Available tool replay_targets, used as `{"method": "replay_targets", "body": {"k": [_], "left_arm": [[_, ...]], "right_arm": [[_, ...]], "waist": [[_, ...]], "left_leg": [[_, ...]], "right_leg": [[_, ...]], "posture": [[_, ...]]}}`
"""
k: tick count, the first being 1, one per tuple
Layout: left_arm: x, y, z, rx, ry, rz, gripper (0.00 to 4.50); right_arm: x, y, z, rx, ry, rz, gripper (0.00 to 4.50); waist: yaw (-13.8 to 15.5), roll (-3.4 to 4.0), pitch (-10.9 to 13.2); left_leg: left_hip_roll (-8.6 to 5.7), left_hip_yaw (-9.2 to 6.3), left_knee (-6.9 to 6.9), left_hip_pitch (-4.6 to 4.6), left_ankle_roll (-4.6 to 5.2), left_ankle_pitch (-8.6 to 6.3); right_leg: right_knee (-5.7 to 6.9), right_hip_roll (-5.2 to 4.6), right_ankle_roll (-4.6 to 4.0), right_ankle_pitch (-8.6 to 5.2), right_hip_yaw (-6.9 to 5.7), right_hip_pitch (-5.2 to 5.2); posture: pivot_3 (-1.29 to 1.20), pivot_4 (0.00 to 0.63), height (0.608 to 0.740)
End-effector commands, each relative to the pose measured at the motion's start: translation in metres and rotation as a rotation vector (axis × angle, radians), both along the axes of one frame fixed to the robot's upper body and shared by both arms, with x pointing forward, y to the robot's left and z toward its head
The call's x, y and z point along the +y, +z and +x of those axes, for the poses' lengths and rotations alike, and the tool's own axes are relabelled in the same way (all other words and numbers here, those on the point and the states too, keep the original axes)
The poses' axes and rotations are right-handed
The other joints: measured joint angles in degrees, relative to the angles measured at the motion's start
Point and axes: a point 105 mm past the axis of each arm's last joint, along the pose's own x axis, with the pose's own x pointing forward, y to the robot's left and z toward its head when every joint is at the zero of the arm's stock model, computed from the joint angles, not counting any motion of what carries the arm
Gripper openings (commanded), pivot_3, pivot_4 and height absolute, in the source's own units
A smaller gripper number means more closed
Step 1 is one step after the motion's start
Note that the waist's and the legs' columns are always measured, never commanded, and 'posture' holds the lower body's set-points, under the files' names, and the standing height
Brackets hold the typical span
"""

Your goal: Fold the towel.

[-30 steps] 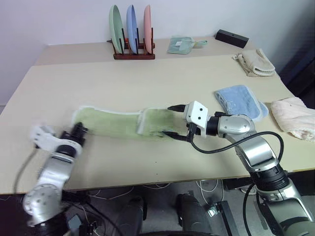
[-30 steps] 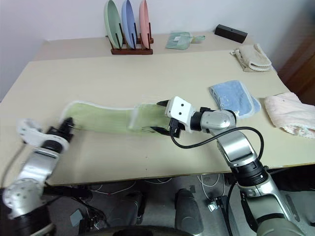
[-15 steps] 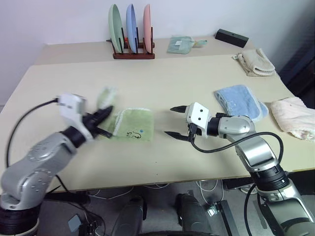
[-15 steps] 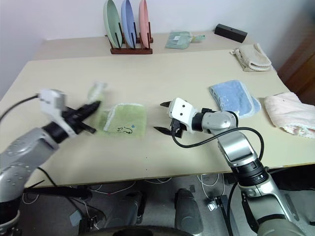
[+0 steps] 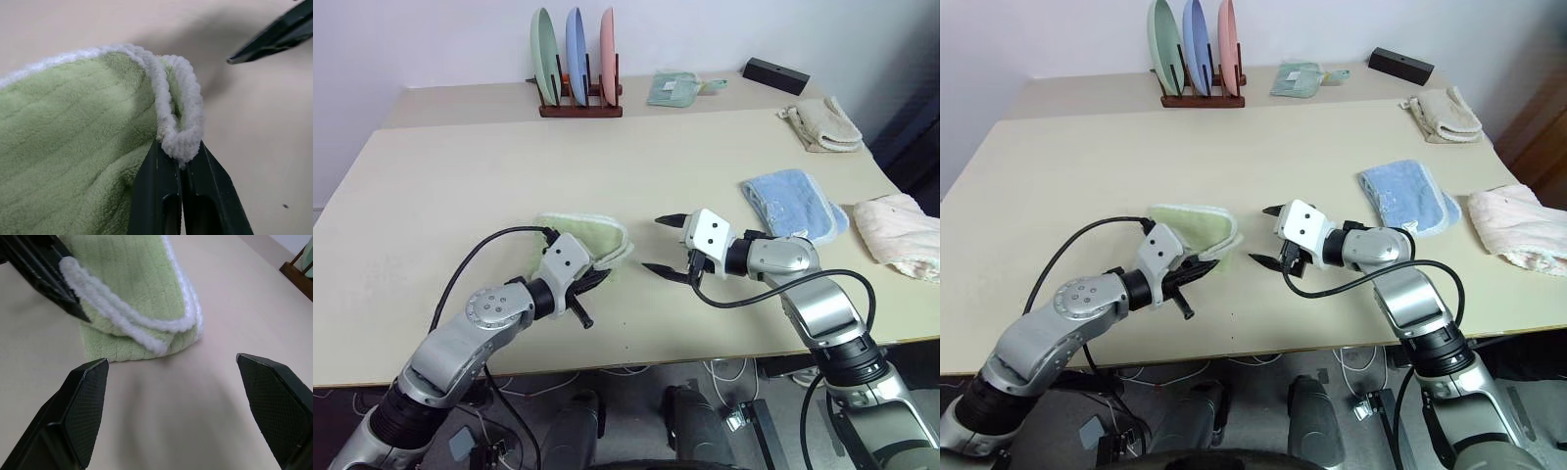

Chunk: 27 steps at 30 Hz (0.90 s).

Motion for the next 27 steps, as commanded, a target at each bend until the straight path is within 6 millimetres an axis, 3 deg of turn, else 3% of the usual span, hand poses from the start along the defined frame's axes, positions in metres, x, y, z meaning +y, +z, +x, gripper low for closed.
{"method": "replay_targets", "body": {"k": [1,4,5,8,11,12,14,17,22,27], "left_arm": [[0.01,0.019,-0.005,-0.023,-0.001,-0.05,1.72],[0.023,0.032,-0.012,-0.003,0.015,-0.12,3.26],[0.029,0.037,-0.016,0.007,0.016,-0.145,3.79],[0.052,0.055,-0.026,0.015,0.046,-0.225,3.8],[0.077,0.071,-0.02,-0.041,0.162,-0.286,2.83],[0.086,0.076,-0.013,-0.079,0.22,-0.285,2.21],[0.095,0.078,-0.002,-0.121,0.297,-0.268,1.38],[0.096,0.071,0.013,-0.136,0.354,-0.221,0.07],[0.08,0.045,0.036,-0.103,0.375,-0.191,0.07],[0.073,0.0,0.049,-0.019,0.389,-0.137,0.07]], "right_arm": [[-0.001,0.008,0.001,-0.044,-0.004,0.009,4.28],[-0.004,0.008,0.003,-0.04,-0.009,0.009,4.28],[-0.005,0.009,0.003,-0.04,-0.012,0.012,4.02],[-0.008,0.013,0.005,-0.037,-0.013,0.027,3.01],[-0.006,0.024,0.008,-0.04,-0.013,0.074,1.59],[-0.001,0.031,0.009,-0.039,-0.003,0.111,0.91],[0.009,0.041,0.009,-0.023,0.015,0.189,0.08],[0.025,0.046,0.015,0.017,-0.009,0.276,0.0],[0.064,0.028,0.018,0.105,-0.024,0.304,0.0],[0.079,-0.019,0.028,0.191,-0.085,0.214,0.0]], "waist": [[-0.18,0.0,0.0],[-0.11,0.0,0.0],[-0.14,-0.01,0.01],[-0.24,0.0,0.01],[-0.01,-0.01,0.02],[0.03,-0.01,0.02],[0.05,-0.01,0.02],[-0.03,-0.01,0.01],[-0.08,-0.01,0.0],[-0.15,0.02,-0.01]], "left_leg": [[0.0,0.0,-0.01,0.0,0.0,0.0],[0.02,-0.02,-0.01,0.01,0.0,0.0],[0.02,-0.02,0.0,0.01,0.0,0.0],[0.02,-0.02,-0.01,0.01,0.0,0.0],[0.04,-0.02,0.0,0.01,0.01,0.0],[0.03,-0.02,0.03,0.0,0.01,0.0],[0.02,-0.02,0.06,0.01,0.0,0.0],[0.01,-0.03,0.05,0.02,-0.01,0.01],[-0.01,-0.02,0.02,0.02,-0.02,0.01],[-0.02,-0.01,-0.01,0.03,-0.03,0.02]], "right_leg": [[0.0,0.0,0.0,0.0,0.0,0.0],[0.01,0.0,0.0,0.0,-0.01,-0.01],[0.01,0.0,0.0,0.0,0.0,-0.01],[0.01,0.0,0.0,0.0,0.0,-0.01],[0.02,0.0,-0.01,-0.01,-0.01,-0.02],[0.02,0.0,-0.01,0.0,-0.01,0.0],[0.02,0.0,0.0,0.01,-0.01,0.02],[0.02,0.02,0.0,0.06,-0.01,0.02],[0.0,0.02,0.05,0.09,-0.01,0.0],[0.05,0.03,0.08,0.12,0.0,-0.05]], "posture": [[0.0,0.15,0.74],[0.0,0.15,0.74],[0.0,0.15,0.74],[0.0,0.15,0.74],[0.0,0.15,0.74],[0.0,0.15,0.74],[0.0,0.15,0.74],[0.0,0.15,0.74],[0.0,0.15,0.74],[0.0,0.15,0.74]]}}
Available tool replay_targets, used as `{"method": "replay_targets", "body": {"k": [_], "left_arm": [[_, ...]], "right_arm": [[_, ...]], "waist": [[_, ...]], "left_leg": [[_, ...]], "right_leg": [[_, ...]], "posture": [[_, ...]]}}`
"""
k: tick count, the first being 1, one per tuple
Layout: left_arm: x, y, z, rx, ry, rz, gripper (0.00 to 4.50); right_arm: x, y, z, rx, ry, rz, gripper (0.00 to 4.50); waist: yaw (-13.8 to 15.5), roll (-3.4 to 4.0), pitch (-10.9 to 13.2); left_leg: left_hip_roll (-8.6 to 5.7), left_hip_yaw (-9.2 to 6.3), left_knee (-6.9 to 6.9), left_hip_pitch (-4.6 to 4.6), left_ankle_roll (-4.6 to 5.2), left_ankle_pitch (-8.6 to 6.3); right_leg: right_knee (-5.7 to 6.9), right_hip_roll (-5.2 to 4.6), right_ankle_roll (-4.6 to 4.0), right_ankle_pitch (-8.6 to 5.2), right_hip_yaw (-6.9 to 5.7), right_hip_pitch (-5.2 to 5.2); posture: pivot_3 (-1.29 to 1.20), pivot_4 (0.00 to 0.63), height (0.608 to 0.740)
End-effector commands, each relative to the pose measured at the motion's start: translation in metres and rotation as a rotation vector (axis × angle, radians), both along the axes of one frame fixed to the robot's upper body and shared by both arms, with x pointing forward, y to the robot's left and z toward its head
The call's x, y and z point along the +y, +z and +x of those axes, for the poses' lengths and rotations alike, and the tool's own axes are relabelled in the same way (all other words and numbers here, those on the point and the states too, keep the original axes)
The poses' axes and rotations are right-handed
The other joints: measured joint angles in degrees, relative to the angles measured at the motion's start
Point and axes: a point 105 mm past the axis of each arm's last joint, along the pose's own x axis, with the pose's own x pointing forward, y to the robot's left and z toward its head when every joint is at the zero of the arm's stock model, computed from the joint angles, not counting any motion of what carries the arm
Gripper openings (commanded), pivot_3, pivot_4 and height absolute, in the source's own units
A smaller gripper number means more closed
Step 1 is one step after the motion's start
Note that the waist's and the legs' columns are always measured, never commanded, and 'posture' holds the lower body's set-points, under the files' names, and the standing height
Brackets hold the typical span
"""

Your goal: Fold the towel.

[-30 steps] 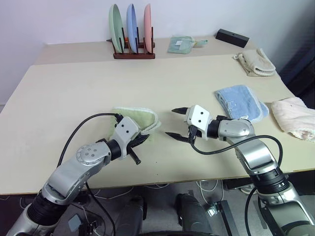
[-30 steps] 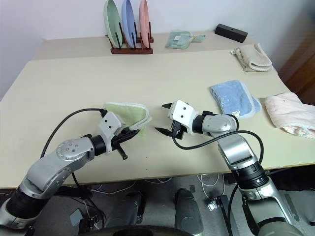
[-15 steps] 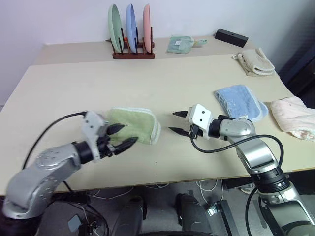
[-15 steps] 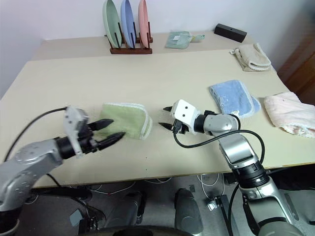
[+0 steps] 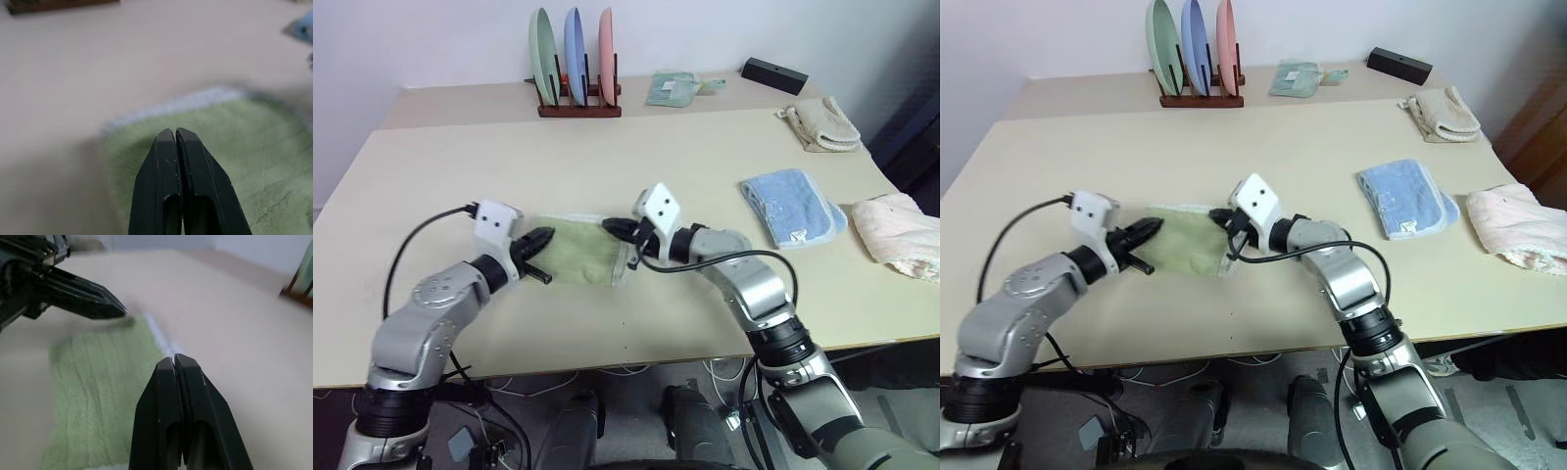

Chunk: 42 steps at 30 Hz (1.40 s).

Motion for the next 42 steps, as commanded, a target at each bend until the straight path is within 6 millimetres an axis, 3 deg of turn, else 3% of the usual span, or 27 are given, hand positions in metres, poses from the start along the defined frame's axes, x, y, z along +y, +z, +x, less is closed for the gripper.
{"method": "replay_targets", "body": {"k": [1,6,11,13,16,18,21,24,26,27,34,40,42], "left_arm": [[0.0,-0.017,0.009,0.008,0.016,0.026,0.07],[0.003,-0.039,0.013,0.052,0.031,0.026,0.07],[0.007,-0.04,0.012,0.036,0.049,0.003,0.07],[0.007,-0.027,0.01,-0.009,0.048,-0.044,0.07],[0.023,0.008,0.005,-0.091,0.091,-0.17,0.02],[0.037,0.024,-0.001,-0.119,0.12,-0.227,0.58],[0.052,0.035,-0.009,-0.118,0.155,-0.259,1.77],[0.07,0.03,-0.014,-0.046,0.229,-0.317,3.41],[0.07,0.017,-0.016,0.05,0.233,-0.352,4.28],[0.067,0.012,-0.017,0.09,0.223,-0.374,4.4],[0.038,-0.013,-0.012,0.291,0.183,-0.546,4.4],[0.001,-0.029,-0.018,0.419,0.081,-0.575,4.4],[-0.01,-0.033,-0.02,0.438,0.057,-0.573,3.88]], "right_arm": [[0.005,-0.022,0.007,0.027,-0.032,-0.053,0.0],[-0.005,-0.056,0.011,0.081,-0.079,-0.149,0.0],[-0.009,-0.043,0.015,0.042,-0.103,-0.106,0.0],[-0.01,-0.029,0.014,0.0,-0.088,-0.076,0.0],[-0.019,0.003,0.007,-0.101,-0.023,-0.045,0.73],[-0.027,0.016,0.0,-0.15,0.021,-0.058,1.67],[-0.037,0.024,-0.009,-0.17,0.062,-0.086,3.09],[-0.046,0.03,-0.017,-0.192,0.093,-0.115,4.5],[-0.047,0.034,-0.019,-0.204,0.097,-0.12,4.5],[-0.047,0.034,-0.02,-0.204,0.101,-0.116,4.5],[-0.047,0.034,-0.026,-0.198,0.115,-0.104,4.5],[-0.048,0.036,-0.029,-0.211,0.106,-0.1,4.5],[-0.049,0.037,-0.031,-0.213,0.107,-0.099,4.5]], "waist": [[-0.03,0.0,0.0],[0.01,0.02,-0.08],[0.03,0.04,-0.12],[0.04,0.04,-0.12],[-0.11,0.02,-0.07],[-0.09,0.01,-0.06],[-0.17,0.01,-0.07],[-0.19,0.01,-0.07],[-0.22,0.0,-0.07],[-0.2,0.01,-0.07],[0.22,-0.06,-0.05],[0.07,-0.04,-0.06],[0.11,-0.03,-0.06]], "left_leg": [[0.0,0.0,0.01,-0.01,0.0,0.0],[0.0,0.0,0.03,0.0,0.0,0.0],[0.0,-0.01,0.04,0.06,-0.01,0.01],[0.0,-0.02,0.05,0.06,-0.01,0.01],[0.01,-0.03,0.05,0.02,-0.01,0.01],[0.01,-0.05,0.05,-0.02,-0.01,0.01],[0.02,-0.06,0.03,-0.01,-0.01,0.0],[0.02,-0.05,0.01,0.0,0.0,0.0],[0.02,-0.05,0.02,0.0,0.0,0.0],[0.02,-0.04,0.03,0.0,0.0,0.0],[0.0,-0.06,0.11,-0.01,-0.01,0.0],[0.01,-0.05,0.07,0.0,-0.01,0.0],[0.01,-0.05,0.07,0.01,-0.01,0.01]], "right_leg": [[0.01,0.0,0.0,0.0,0.0,-0.01],[0.01,0.0,0.05,0.04,0.0,-0.01],[0.06,0.0,0.06,0.04,0.0,0.05],[0.06,0.0,0.07,0.05,0.0,0.05],[0.06,0.0,0.07,0.05,0.0,0.01],[0.06,0.0,0.07,0.05,-0.01,-0.02],[0.05,0.0,0.08,0.05,-0.01,-0.02],[0.04,0.0,0.08,0.04,-0.02,-0.01],[0.04,0.0,0.08,0.04,-0.01,-0.01],[0.05,0.0,0.08,0.04,-0.01,-0.01],[0.03,-0.02,0.08,0.05,-0.02,0.06],[0.03,-0.02,0.08,0.05,-0.02,0.04],[0.02,-0.02,0.08,0.05,-0.01,0.04]], "posture": [[0.0,0.15,0.74],[0.0,0.15,0.74],[0.0,0.15,0.74],[0.0,0.15,0.74],[0.0,0.15,0.74],[0.0,0.15,0.74],[0.0,0.15,0.74],[0.0,0.15,0.74],[0.0,0.15,0.74],[0.0,0.15,0.74],[0.0,0.15,0.74],[0.0,0.15,0.74],[0.0,0.15,0.74]]}}
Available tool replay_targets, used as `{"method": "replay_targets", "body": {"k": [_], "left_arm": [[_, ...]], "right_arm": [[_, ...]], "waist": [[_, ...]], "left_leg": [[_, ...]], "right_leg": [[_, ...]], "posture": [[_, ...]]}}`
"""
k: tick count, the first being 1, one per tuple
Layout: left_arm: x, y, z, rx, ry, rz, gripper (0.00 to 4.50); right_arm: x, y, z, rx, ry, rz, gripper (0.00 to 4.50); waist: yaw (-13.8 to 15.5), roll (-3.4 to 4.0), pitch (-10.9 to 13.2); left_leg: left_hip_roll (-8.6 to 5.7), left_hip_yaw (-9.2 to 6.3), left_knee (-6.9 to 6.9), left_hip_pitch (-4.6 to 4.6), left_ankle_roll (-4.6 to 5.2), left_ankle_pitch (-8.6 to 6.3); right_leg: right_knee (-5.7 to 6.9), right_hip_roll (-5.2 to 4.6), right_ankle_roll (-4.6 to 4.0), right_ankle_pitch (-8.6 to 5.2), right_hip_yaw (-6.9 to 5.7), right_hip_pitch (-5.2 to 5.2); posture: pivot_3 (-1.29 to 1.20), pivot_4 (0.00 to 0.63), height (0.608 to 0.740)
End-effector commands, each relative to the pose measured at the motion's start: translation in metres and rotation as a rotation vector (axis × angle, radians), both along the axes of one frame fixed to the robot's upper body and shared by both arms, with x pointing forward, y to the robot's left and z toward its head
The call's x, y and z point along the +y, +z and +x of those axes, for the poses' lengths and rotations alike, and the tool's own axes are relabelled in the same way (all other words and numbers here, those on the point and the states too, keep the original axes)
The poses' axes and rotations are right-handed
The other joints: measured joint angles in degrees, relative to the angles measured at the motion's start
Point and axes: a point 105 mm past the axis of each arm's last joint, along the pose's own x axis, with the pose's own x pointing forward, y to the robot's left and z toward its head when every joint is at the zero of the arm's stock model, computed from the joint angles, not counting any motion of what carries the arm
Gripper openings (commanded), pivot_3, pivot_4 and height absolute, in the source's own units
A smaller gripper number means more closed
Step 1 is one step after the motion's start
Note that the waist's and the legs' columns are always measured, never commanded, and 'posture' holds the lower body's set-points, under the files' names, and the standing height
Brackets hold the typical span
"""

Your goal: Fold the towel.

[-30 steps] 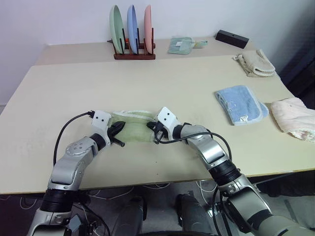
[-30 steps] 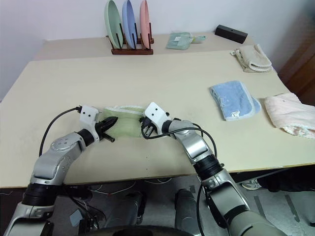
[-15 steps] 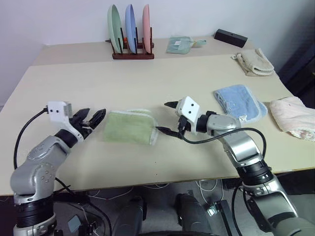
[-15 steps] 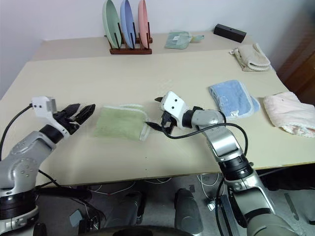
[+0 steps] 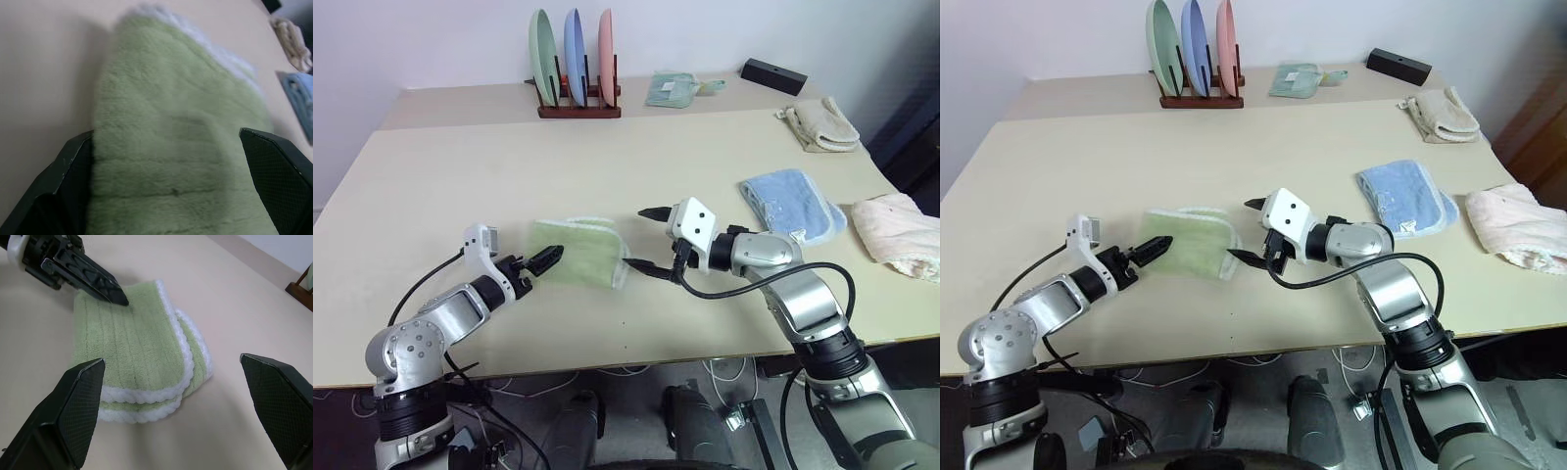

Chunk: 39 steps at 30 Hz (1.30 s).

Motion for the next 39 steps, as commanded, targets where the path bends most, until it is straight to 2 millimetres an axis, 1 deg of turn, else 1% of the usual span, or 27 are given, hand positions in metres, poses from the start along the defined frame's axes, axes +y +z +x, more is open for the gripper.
{"method": "replay_targets", "body": {"k": [1,3,7,8,11,13,16,18,19,20,22,23,25,27,29,31,32,33,35,39], "left_arm": [[-0.026,-0.008,-0.007,0.03,-0.082,-0.021,3.56],[-0.032,-0.009,-0.007,0.029,-0.083,-0.037,2.63],[-0.036,-0.006,-0.007,0.02,-0.07,-0.065,0.65],[-0.036,-0.006,-0.006,0.018,-0.067,-0.069,0.09],[-0.035,-0.002,-0.004,-0.006,-0.04,-0.07,0.09],[-0.03,0.004,0.0,-0.042,0.011,-0.066,0.09],[0.0,0.026,0.014,-0.145,0.182,-0.079,0.09],[0.033,0.045,0.023,-0.22,0.344,-0.077,0.09],[0.062,0.056,0.026,-0.263,0.481,-0.079,0.09],[0.09,0.064,0.026,-0.295,0.614,-0.079,0.09],[0.129,0.073,0.02,-0.321,0.805,-0.083,0.09],[0.148,0.072,0.014,-0.322,0.89,-0.076,0.09],[0.176,0.064,0.004,-0.291,1.005,-0.058,0.09],[0.192,0.048,-0.005,-0.24,1.08,-0.057,0.09],[0.199,0.03,-0.013,-0.177,1.129,-0.091,0.09],[0.198,0.013,-0.019,-0.118,1.159,-0.162,0.09],[0.197,0.008,-0.022,-0.102,1.162,-0.169,0.09],[0.196,0.002,-0.027,-0.088,1.171,-0.183,0.41],[0.196,-0.002,-0.035,-0.083,1.185,-0.2,1.16],[0.2,-0.003,-0.049,-0.072,1.219,-0.192,3.15]], "right_arm": [[0.0,0.017,-0.007,-0.058,0.014,0.03,4.5],[-0.001,0.016,-0.009,-0.058,0.019,0.023,4.5],[-0.001,0.014,-0.012,-0.056,0.019,0.015,4.5],[-0.001,0.014,-0.012,-0.056,0.02,0.015,4.5],[-0.001,0.013,-0.013,-0.054,0.021,0.015,4.5],[0.0,0.014,-0.013,-0.055,0.021,0.015,4.5],[0.0,0.015,-0.013,-0.06,0.024,0.013,4.5],[0.0,0.016,-0.013,-0.064,0.025,0.012,4.5],[0.0,0.016,-0.013,-0.066,0.025,0.012,4.5],[0.0,0.017,-0.013,-0.067,0.025,0.011,4.5],[0.0,0.017,-0.012,-0.067,0.026,0.011,4.5],[0.001,0.016,-0.012,-0.067,0.028,0.011,4.5],[0.002,0.015,-0.012,-0.066,0.032,0.009,4.5],[0.003,0.015,-0.012,-0.063,0.036,0.009,4.5],[0.004,0.014,-0.012,-0.062,0.039,0.008,4.5],[0.003,0.014,-0.012,-0.06,0.038,0.007,4.5],[0.003,0.013,-0.011,-0.06,0.038,0.005,4.5],[0.002,0.013,-0.011,-0.059,0.037,0.003,4.5],[0.0,0.012,-0.011,-0.056,0.035,-0.003,4.5],[-0.003,0.01,-0.011,-0.05,0.035,-0.012,4.5]], "waist": [[0.18,0.0,0.0],[0.35,-0.01,-0.01],[0.19,-0.02,-0.01],[0.15,-0.02,-0.01],[0.17,-0.02,-0.01],[0.19,-0.02,-0.01],[0.18,-0.04,0.0],[0.13,-0.04,0.01],[0.12,-0.04,0.01],[0.1,-0.04,0.01],[-0.11,-0.04,0.01],[-0.14,-0.04,0.01],[-0.04,-0.04,0.0],[0.16,-0.05,0.0],[0.47,-0.13,-0.02],[0.86,-0.25,-0.04],[1.03,-0.3,-0.06],[1.13,-0.35,-0.06],[1.14,-0.38,-0.07],[1.11,-0.38,-0.07]], "left_leg": [[0.0,0.0,0.01,0.0,0.0,0.0],[-0.04,0.0,0.04,-0.01,0.0,0.0],[-0.04,0.0,0.04,-0.01,0.0,0.0],[-0.03,0.0,0.04,-0.01,0.0,0.0],[-0.03,0.0,0.03,-0.01,0.0,0.0],[-0.03,0.0,0.04,-0.01,0.0,0.0],[-0.02,0.0,0.03,-0.01,0.0,0.0],[-0.01,0.0,0.03,-0.01,0.0,0.0],[0.0,0.0,0.02,-0.01,0.0,0.0],[0.0,0.0,0.01,-0.01,0.0,0.0],[0.01,0.01,-0.01,-0.01,-0.01,0.0],[0.01,0.04,-0.02,0.0,-0.01,0.0],[0.0,0.06,-0.06,-0.01,-0.01,0.0],[-0.02,0.05,-0.05,-0.02,-0.01,-0.01],[-0.04,0.04,0.01,-0.05,-0.01,-0.01],[-0.05,0.02,0.07,-0.05,0.0,-0.01],[-0.05,0.02,0.07,-0.05,0.0,-0.01],[-0.05,0.02,0.08,-0.05,0.0,-0.01],[-0.04,0.02,0.07,-0.05,0.0,-0.01],[-0.03,0.03,0.05,-0.03,0.0,-0.01]], "right_leg": [[0.0,0.0,0.0,0.0,0.0,0.0],[-0.01,-0.04,0.0,0.0,0.0,0.03],[-0.05,-0.04,0.0,0.0,0.0,0.06],[-0.05,-0.04,0.0,0.0,0.0,0.05],[-0.05,-0.03,0.0,0.0,0.0,0.05],[-0.06,-0.03,0.0,0.0,0.0,0.06],[-0.06,-0.03,0.0,0.0,0.0,0.05],[-0.06,-0.02,0.0,0.0,-0.01,0.05],[-0.06,-0.01,-0.01,0.0,-0.01,0.04],[-0.06,0.0,-0.01,0.0,-0.01,0.03],[-0.08,0.01,-0.01,0.0,-0.01,0.01],[-0.11,0.01,-0.01,0.01,0.01,0.01],[-0.19,0.0,0.0,0.01,0.02,0.01],[-0.21,-0.02,0.01,0.01,0.01,0.01],[-0.21,-0.03,0.08,0.06,0.01,0.03],[-0.22,-0.04,0.11,0.07,0.01,0.08],[-0.22,-0.04,0.11,0.08,0.01,0.08],[-0.22,-0.04,0.1,0.09,0.01,0.09],[-0.22,-0.03,0.1,0.09,0.0,0.08],[-0.22,-0.03,0.09,0.09,0.01,0.08]], "posture": [[0.0,0.15,0.74],[0.0,0.15,0.74],[0.0,0.15,0.74],[0.0,0.15,0.74],[0.0,0.15,0.74],[0.0,0.15,0.74],[0.0,0.15,0.74],[0.0,0.15,0.74],[0.0,0.15,0.74],[0.0,0.15,0.74],[0.0,0.15,0.74],[0.0,0.15,0.74],[0.0,0.15,0.74],[0.0,0.15,0.74],[0.0,0.15,0.74],[0.0,0.15,0.74],[0.0,0.15,0.74],[0.0,0.15,0.74],[0.0,0.15,0.74],[0.0,0.15,0.74]]}}
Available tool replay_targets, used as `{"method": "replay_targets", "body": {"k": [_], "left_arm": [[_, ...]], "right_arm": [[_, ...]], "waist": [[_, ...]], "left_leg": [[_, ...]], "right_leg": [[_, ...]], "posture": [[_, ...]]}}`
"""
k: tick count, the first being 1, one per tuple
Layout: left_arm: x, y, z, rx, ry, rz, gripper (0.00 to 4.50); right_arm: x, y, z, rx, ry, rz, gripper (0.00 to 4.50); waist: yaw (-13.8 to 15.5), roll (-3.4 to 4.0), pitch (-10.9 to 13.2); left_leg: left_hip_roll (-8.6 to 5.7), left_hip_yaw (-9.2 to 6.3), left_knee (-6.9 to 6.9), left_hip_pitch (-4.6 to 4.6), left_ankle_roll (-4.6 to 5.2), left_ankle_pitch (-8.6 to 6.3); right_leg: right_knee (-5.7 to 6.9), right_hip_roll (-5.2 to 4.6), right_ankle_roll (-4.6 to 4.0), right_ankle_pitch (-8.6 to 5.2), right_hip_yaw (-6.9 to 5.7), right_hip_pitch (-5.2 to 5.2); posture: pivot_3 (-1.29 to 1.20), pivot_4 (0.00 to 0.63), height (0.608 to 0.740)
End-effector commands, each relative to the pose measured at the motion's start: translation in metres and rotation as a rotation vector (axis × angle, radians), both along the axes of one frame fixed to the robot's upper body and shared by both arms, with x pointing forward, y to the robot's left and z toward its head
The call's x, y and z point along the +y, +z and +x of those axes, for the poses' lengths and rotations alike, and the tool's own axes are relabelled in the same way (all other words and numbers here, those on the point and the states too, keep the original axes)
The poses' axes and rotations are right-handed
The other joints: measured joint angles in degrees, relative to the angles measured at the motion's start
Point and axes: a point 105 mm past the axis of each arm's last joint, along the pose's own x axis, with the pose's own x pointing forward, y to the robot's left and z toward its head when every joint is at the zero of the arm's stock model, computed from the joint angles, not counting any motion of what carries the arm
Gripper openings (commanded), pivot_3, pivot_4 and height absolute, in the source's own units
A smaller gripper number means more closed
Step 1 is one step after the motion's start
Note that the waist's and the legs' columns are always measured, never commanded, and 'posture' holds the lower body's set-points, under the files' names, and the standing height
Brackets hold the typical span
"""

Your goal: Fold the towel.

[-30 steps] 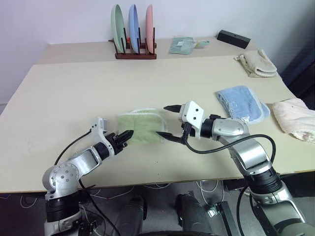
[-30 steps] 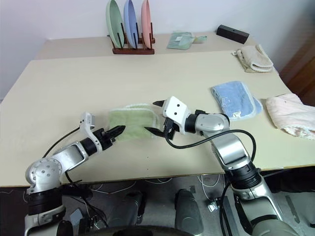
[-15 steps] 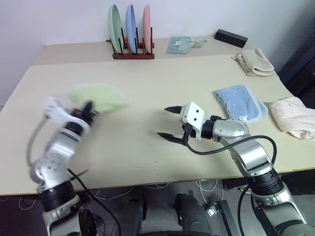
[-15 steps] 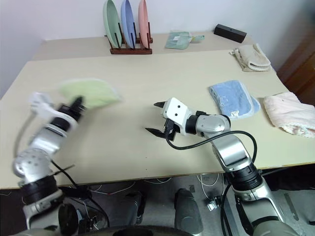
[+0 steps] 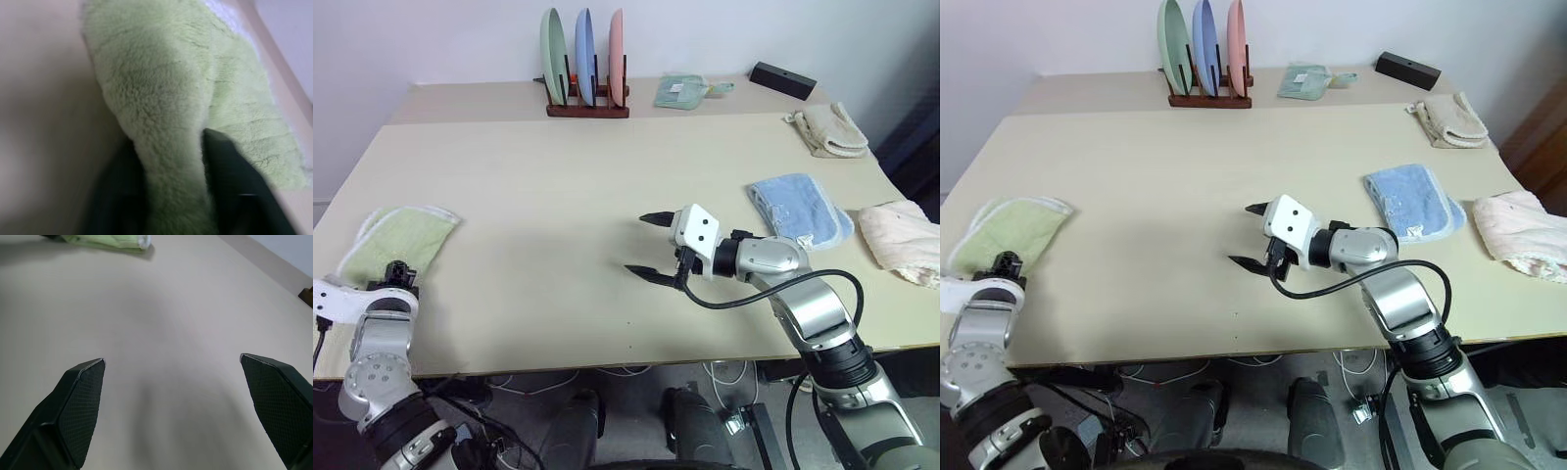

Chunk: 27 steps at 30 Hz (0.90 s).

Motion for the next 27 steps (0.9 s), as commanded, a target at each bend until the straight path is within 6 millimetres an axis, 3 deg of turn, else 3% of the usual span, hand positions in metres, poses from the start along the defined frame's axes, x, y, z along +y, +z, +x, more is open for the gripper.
{"method": "replay_targets", "body": {"k": [1,2,7,9,11,14,17,19,22,27], "left_arm": [[0.011,0.011,-0.015,-0.02,0.06,0.02,3.67],[0.016,0.016,-0.022,-0.028,0.088,0.039,4.08],[0.029,0.062,-0.042,-0.06,0.142,0.282,4.08],[0.013,0.091,-0.031,-0.046,0.004,0.506,4.08],[-0.024,0.105,-0.012,0.003,-0.247,0.749,4.08],[-0.062,0.1,0.0,0.064,-0.482,0.957,4.08],[-0.115,0.085,0.011,0.057,-0.765,1.127,4.08],[-0.137,0.075,0.015,0.046,-0.887,1.211,4.08],[-0.155,0.065,0.019,0.015,-0.994,1.238,4.08],[-0.162,0.057,0.021,-0.028,-1.048,1.206,4.08]], "right_arm": [[-0.001,0.011,-0.001,-0.046,0.015,0.006,4.5],[-0.003,0.01,0.0,-0.045,0.013,0.001,4.5],[-0.013,0.011,0.006,-0.046,0.0,-0.012,4.5],[-0.019,0.013,0.012,-0.048,-0.02,-0.011,4.5],[-0.028,0.016,0.018,-0.046,-0.047,-0.001,4.5],[-0.038,0.019,0.023,-0.046,-0.077,0.011,4.5],[-0.061,0.03,0.038,-0.023,-0.188,0.101,4.5],[-0.077,0.031,0.044,0.023,-0.257,0.172,4.5],[-0.095,0.018,0.044,0.062,-0.31,0.169,4.5],[-0.113,0.005,0.036,0.079,-0.353,0.132,4.5]], "waist": [[-0.05,0.0,0.0],[-0.14,0.0,0.0],[-0.76,-0.09,0.02],[-0.73,-0.14,0.02],[-0.51,-0.14,0.02],[-0.06,0.04,-0.02],[-0.28,0.06,0.0],[-0.41,0.06,0.01],[-0.81,0.06,0.01],[-1.29,0.12,0.04]], "left_leg": [[0.0,0.0,0.0,0.0,0.0,0.0],[0.01,0.0,-0.01,0.01,0.0,0.0],[0.04,0.0,-0.04,0.01,0.0,0.0],[0.04,0.0,-0.03,0.0,-0.01,0.0],[0.02,0.01,-0.02,-0.01,0.0,0.0],[-0.02,0.09,-0.03,0.0,0.01,-0.01],[0.04,0.14,-0.1,0.02,0.04,-0.02],[0.05,0.13,-0.11,0.01,0.04,-0.02],[0.06,0.13,-0.12,0.0,0.04,-0.02],[0.06,0.13,-0.18,0.01,0.07,-0.04]], "right_leg": [[0.0,0.0,0.0,0.0,0.0,0.0],[0.0,0.01,0.0,0.0,0.0,0.0],[0.0,0.04,-0.01,0.0,0.0,-0.01],[0.01,0.05,-0.03,0.0,-0.01,-0.01],[0.0,0.04,-0.06,-0.01,-0.01,0.01],[-0.08,0.0,-0.25,-0.11,0.02,0.06],[-0.1,0.03,-0.25,-0.11,0.05,0.04],[-0.1,0.04,-0.26,-0.1,0.05,0.02],[-0.11,0.04,-0.26,-0.1,0.05,0.01],[-0.11,0.03,-0.06,0.0,0.05,-0.01]], "posture": [[0.0,0.15,0.74],[0.0,0.15,0.74],[0.0,0.15,0.74],[0.0,0.15,0.74],[0.0,0.15,0.74],[0.0,0.15,0.74],[0.0,0.15,0.74],[0.0,0.15,0.74],[0.0,0.15,0.74],[0.0,0.15,0.74]]}}
